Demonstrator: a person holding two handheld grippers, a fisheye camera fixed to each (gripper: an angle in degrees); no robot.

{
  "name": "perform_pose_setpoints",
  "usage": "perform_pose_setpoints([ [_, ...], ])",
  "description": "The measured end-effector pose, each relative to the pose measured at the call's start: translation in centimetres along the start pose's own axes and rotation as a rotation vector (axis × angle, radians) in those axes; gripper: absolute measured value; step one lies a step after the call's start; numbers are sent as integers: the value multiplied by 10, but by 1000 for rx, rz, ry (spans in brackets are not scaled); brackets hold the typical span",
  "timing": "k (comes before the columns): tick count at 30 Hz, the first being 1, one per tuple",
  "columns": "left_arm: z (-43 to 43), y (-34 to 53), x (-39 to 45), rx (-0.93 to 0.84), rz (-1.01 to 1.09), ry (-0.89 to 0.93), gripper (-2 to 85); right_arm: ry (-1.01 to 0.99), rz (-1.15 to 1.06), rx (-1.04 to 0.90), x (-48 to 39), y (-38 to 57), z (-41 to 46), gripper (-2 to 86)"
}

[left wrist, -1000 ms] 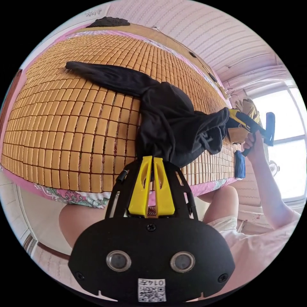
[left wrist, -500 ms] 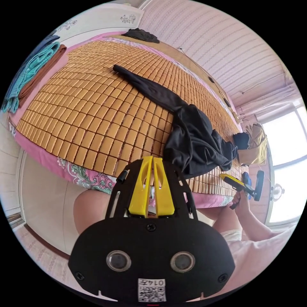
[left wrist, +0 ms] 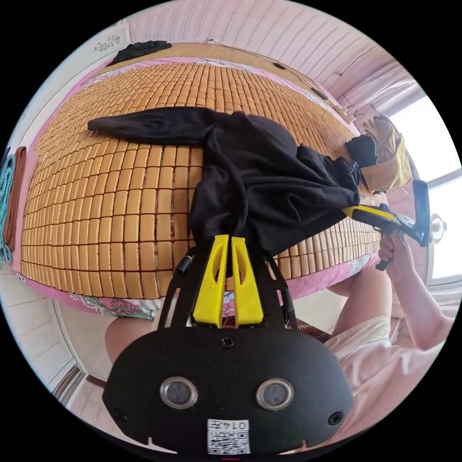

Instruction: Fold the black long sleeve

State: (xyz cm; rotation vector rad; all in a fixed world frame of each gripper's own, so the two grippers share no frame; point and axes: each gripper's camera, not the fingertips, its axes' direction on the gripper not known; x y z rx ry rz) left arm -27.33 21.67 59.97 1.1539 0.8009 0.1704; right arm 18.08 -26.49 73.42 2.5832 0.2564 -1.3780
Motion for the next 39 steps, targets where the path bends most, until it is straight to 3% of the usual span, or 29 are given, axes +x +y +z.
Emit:
perform_pose_setpoints([
  [10, -127, 132, -37, 347, -248, 416, -10, -241, 189, 197, 29, 153, -120, 3],
  [14, -175, 167, -16, 493, -187, 607, -10, -422, 216, 444, 21, 207, -179, 3],
  [18, -284, 164, 34, 718, 71, 715, -10, -492, -5, 812, -12, 219, -305, 3],
  [21, -376, 168, 81, 867, 253, 721, -10, -428, -224, 1013, -63, 234, -403, 3],
  [27, -532, 241, 144, 1171, 557, 774, -10, -281, -586, 1268, -175, 303, -547, 2],
  [33, -622, 267, 171, 1315, 655, 681, -10, -119, -722, 1272, -250, 294, -617, 2],
  [35, -626, 246, 172, 1287, 601, 621, -10, -80, -664, 1176, -253, 255, -615, 2],
  [39, -577, 144, 156, 1036, 363, 500, -10, 33, -405, 861, -222, 120, -547, 2],
])
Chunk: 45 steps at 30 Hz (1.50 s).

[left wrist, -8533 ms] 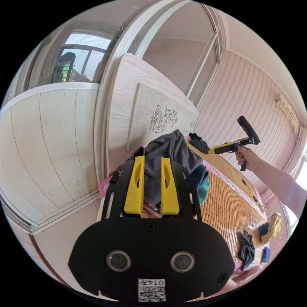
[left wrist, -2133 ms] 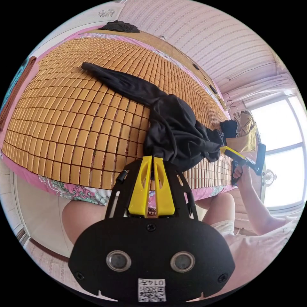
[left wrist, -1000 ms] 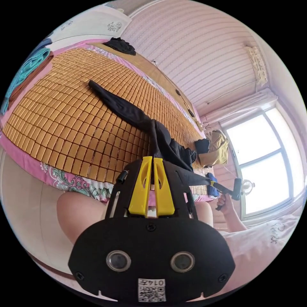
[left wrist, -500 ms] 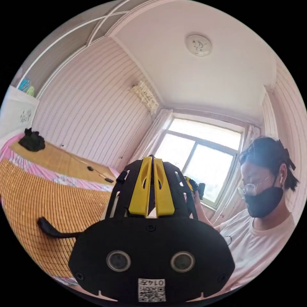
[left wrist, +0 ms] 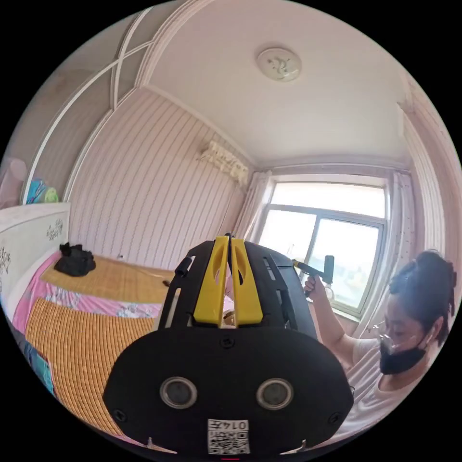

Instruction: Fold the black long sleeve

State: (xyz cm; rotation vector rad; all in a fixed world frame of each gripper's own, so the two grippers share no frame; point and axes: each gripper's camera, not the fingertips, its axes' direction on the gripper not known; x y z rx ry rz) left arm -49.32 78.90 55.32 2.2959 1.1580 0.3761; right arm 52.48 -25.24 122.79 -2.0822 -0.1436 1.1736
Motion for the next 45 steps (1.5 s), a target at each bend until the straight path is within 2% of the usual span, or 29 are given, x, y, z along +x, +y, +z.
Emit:
perform_pose_setpoints([
  [1, 31, 8, -28, -94, -61, -85, -10, 25, 35, -42, 10, 3, 23, 2],
  [3, 68, 19, -62, -165, -147, -175, -10, 69, 178, -184, 45, 14, 102, 2],
  [5, 85, 9, -79, -162, -201, -197, -10, 100, 198, -183, 54, 1, 129, 2],
  [11, 75, -71, -33, 47, 67, -331, -10, 15, 70, 213, 19, -97, 98, 2],
  [14, 73, -68, -45, 58, 75, -338, -10, -30, 8, 229, 13, -95, 109, 2],
  [17, 88, -29, -83, -39, 57, -389, -10, -63, -8, 124, 22, -49, 147, 2],
  [22, 131, 113, -180, -345, -58, -457, -10, -65, 14, -172, 39, 86, 237, 2],
  [25, 154, 215, -239, -532, -188, -474, -10, -76, 162, -379, 56, 193, 299, 3],
  [27, 164, 275, -271, -639, -269, -504, -10, -109, 349, -563, 70, 278, 345, 3],
  [30, 172, 357, -309, -798, -361, -560, -10, -98, 454, -777, 72, 357, 384, 3],
  [33, 172, 407, -331, -890, -456, -544, -10, -103, 509, -910, 73, 402, 401, 3],
  [38, 168, 428, -352, -947, -458, -535, -10, -152, 532, -914, 72, 420, 395, 3],
  [45, 165, 421, -383, -1005, -355, -591, -8, -237, 386, -957, 38, 413, 397, 5],
])
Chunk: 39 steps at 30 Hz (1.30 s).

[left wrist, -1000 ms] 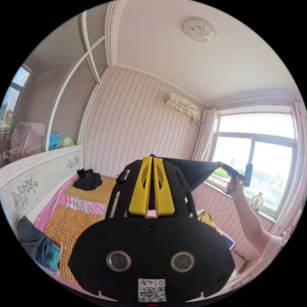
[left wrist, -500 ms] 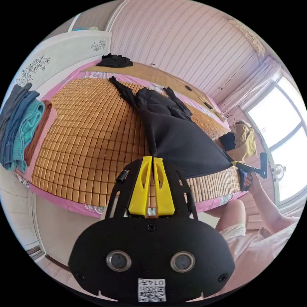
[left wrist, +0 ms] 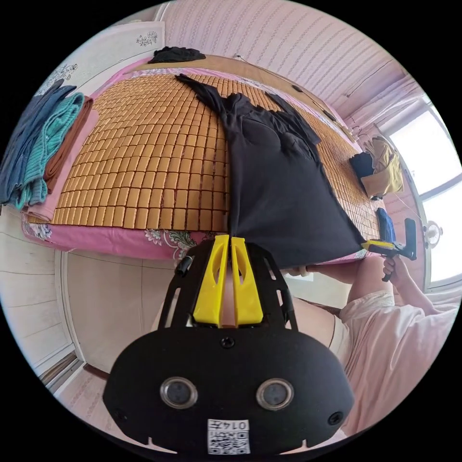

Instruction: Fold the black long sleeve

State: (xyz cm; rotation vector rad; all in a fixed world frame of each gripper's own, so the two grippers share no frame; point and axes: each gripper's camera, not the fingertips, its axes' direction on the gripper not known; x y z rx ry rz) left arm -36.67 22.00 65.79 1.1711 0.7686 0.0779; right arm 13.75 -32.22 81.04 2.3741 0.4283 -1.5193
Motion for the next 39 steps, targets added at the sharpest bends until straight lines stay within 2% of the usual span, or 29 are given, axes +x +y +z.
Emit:
perform_pose_setpoints([
  [6, 19, -19, -33, -4, -71, -39, 21, 116, -24, -75, -3, -13, 19, 41],
  [11, 11, -69, -27, 95, 37, -76, 40, 260, -50, 11, 31, -42, -28, 66],
  [14, 23, -127, 2, 143, 165, -32, 44, 356, -59, 94, 68, -96, -66, 72],
  [18, 80, -227, 55, 168, 321, 89, 52, 434, -69, 171, 126, -204, -93, 77],
  [23, 164, -337, 110, 125, 410, 157, 60, 379, -14, 177, 196, -327, -83, 95],
  [26, 205, -394, 131, 85, 415, 200, 63, 365, 39, 157, 227, -365, -68, 70],
  [29, 228, -428, 143, 36, 418, 241, 64, 357, 78, 208, 246, -358, -77, 8],
  [34, 224, -446, 153, -5, 433, 256, 60, 230, 122, 253, 251, -285, -135, -5],
  [39, 218, -456, 172, -49, 479, 221, 60, 136, 261, 105, 210, -182, -178, 5],
])
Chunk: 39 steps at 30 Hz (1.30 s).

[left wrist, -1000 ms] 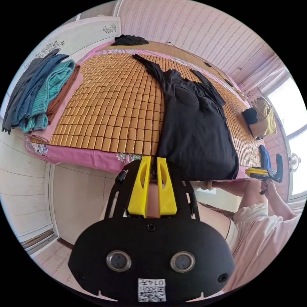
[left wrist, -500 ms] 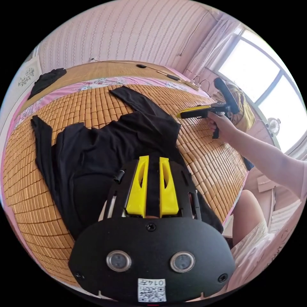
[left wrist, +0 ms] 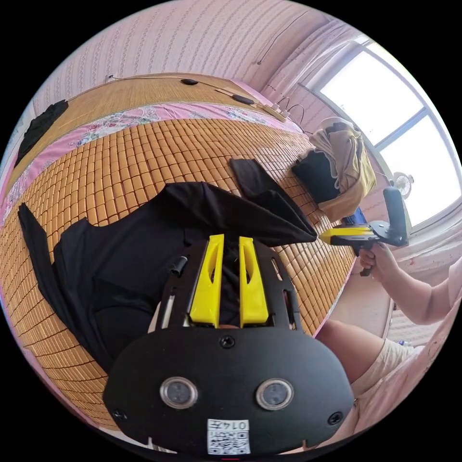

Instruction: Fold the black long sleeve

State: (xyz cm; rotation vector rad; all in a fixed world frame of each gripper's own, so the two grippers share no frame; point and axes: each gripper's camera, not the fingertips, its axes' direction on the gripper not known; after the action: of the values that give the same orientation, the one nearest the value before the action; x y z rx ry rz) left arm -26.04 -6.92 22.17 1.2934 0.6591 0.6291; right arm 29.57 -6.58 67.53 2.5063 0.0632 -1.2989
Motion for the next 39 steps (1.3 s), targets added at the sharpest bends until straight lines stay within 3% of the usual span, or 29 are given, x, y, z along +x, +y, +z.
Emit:
perform_pose_setpoints([
  [4, 24, -30, 9, -50, 32, -42, 61, 136, 56, -23, 16, 21, -13, 42],
  [11, 84, -72, 8, -106, -77, 1, 74, 263, 232, 81, 91, -35, -6, 114],
  [14, 117, -86, 11, -179, -72, -53, 74, 309, 307, 73, 113, -51, 8, 98],
  [17, 139, -91, 8, -237, -42, -45, 28, 394, 341, 93, 118, -57, 13, 11],
  [23, 136, -93, -2, -232, -45, -7, -8, 290, 265, 56, 116, -43, -10, -7],
  [32, 69, -91, -3, 30, -15, 76, -9, 165, 263, -135, 113, 14, -97, -1],
  [36, 100, -105, -5, -36, -54, 12, -5, 326, 370, -53, 162, 3, -84, 38],
  [39, 108, -106, -3, -82, -83, -16, 8, 274, 419, -50, 174, 6, -60, 73],
])
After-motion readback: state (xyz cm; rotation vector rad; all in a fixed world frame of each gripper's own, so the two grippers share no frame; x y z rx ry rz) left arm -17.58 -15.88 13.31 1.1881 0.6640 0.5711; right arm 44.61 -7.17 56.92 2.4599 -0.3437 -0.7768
